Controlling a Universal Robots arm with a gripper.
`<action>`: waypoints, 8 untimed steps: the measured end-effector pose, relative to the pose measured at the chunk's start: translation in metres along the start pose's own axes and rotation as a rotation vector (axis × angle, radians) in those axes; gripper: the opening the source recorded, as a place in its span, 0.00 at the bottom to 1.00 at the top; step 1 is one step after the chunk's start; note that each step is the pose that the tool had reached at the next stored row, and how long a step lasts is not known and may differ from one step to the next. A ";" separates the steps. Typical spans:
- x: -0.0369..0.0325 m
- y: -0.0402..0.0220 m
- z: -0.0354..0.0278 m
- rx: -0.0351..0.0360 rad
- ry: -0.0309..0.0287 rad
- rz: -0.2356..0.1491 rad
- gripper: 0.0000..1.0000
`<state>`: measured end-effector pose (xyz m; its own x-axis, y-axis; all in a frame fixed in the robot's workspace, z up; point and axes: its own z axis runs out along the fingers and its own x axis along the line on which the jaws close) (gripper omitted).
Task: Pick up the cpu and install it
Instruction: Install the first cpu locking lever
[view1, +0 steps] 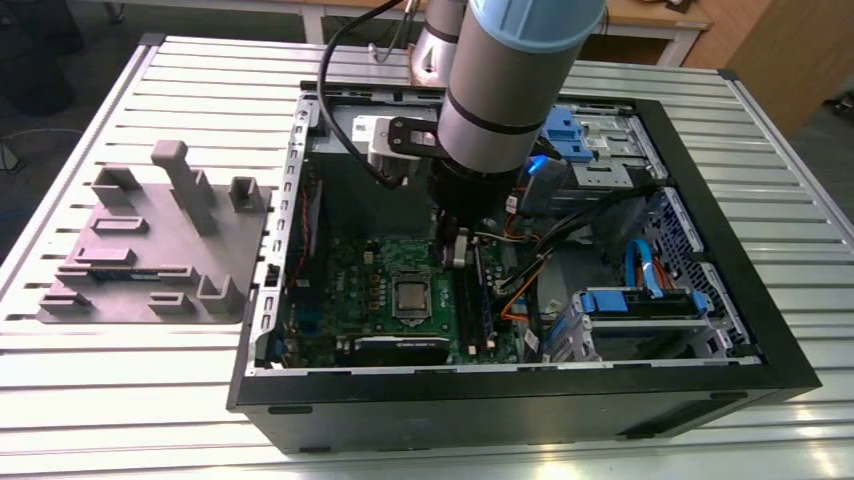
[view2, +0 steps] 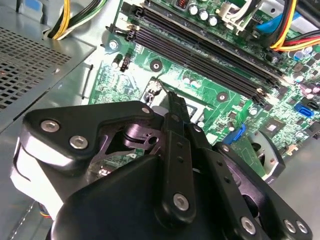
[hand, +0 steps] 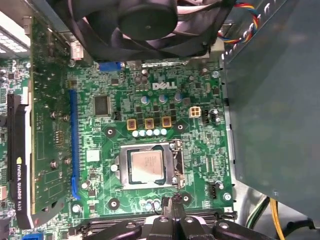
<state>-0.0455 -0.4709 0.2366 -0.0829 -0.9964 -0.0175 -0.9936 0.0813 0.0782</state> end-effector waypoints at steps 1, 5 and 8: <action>0.0000 0.0001 0.0000 0.0001 0.0000 0.000 0.10; 0.0000 0.0004 0.0001 0.0000 0.0001 -0.001 0.10; 0.0000 0.0004 0.0001 0.0000 -0.0004 -0.001 0.10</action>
<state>-0.0459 -0.4709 0.2365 -0.0818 -0.9965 -0.0180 -0.9937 0.0801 0.0782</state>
